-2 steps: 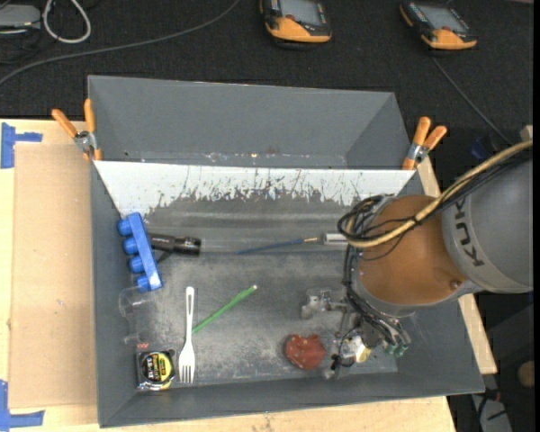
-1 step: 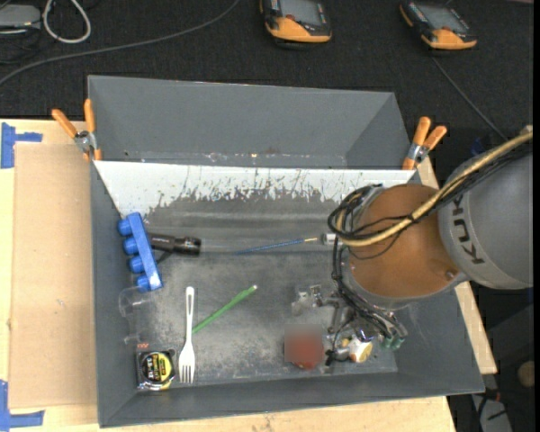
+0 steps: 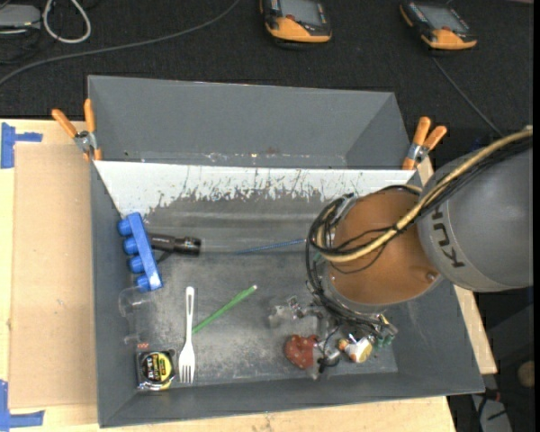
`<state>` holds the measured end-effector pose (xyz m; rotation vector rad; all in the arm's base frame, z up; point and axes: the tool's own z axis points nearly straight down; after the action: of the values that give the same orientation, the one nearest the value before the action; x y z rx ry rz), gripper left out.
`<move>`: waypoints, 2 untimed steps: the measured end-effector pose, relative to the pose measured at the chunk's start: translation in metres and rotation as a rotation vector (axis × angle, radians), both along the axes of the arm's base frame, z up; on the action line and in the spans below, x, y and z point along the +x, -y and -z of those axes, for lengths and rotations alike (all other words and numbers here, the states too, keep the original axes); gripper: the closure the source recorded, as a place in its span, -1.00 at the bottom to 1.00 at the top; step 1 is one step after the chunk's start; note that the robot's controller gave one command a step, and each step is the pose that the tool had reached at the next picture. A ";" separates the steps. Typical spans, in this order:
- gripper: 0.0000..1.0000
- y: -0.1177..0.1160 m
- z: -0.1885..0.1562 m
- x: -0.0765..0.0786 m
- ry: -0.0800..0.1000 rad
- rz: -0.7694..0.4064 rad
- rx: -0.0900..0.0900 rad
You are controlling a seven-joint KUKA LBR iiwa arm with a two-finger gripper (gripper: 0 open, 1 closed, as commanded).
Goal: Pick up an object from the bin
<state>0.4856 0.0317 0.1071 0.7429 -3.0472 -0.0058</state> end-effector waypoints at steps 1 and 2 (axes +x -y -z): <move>-1.00 0.019 0.035 -0.007 0.026 0.166 0.001; 1.00 0.032 0.037 -0.009 0.006 0.004 0.002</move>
Offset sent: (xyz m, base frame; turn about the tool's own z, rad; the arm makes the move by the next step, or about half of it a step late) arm -0.0100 -0.0328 -0.0371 0.0030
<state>0.4763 -0.0001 0.0703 0.7375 -3.0550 -0.0070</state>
